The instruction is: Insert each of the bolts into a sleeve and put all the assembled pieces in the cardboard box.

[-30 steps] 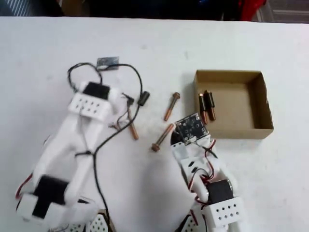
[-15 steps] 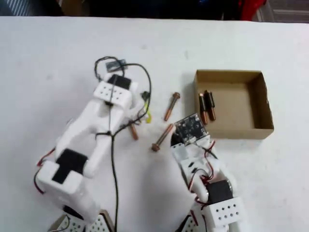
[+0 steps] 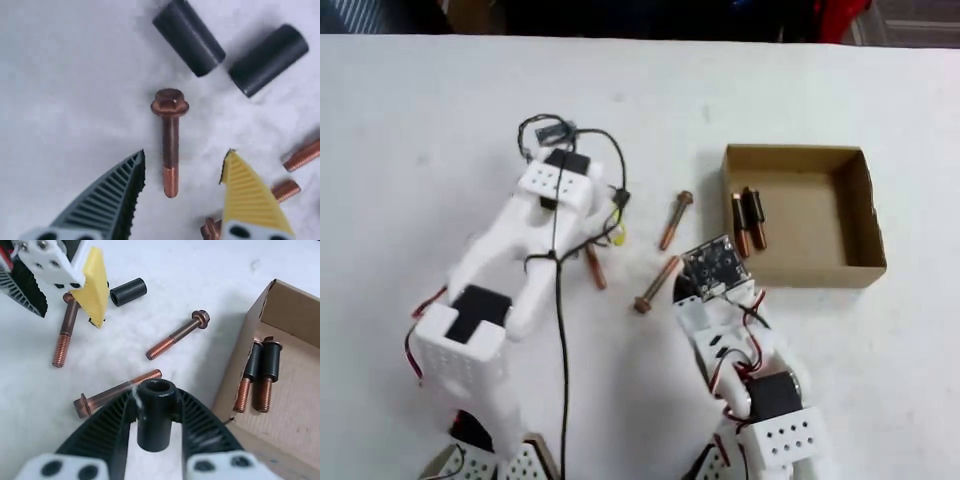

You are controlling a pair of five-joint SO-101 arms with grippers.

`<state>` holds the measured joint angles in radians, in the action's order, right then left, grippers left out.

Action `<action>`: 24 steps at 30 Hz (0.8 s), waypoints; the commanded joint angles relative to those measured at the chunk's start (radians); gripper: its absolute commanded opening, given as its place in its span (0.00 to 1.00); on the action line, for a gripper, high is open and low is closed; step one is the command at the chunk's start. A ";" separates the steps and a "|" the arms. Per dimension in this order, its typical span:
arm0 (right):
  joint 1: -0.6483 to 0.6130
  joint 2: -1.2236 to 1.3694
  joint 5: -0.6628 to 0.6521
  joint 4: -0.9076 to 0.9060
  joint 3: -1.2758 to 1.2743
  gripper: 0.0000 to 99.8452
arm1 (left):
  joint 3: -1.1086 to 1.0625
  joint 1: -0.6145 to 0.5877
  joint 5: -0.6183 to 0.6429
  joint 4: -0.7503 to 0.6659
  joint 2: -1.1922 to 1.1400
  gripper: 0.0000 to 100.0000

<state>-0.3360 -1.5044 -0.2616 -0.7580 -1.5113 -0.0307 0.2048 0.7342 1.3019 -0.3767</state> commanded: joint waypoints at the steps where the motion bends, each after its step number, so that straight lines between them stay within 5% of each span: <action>1: 0.007 -0.012 0.006 0.021 0.006 0.02 | 0.012 -0.038 0.046 -0.048 0.005 0.26; 24: 0.007 -0.012 0.006 0.021 0.000 0.02 | -0.100 -0.039 0.048 -0.212 -0.059 0.02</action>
<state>-0.3345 -1.5044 -0.2616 -0.7580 -1.5236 -0.1458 0.1803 0.7772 1.1316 -0.4012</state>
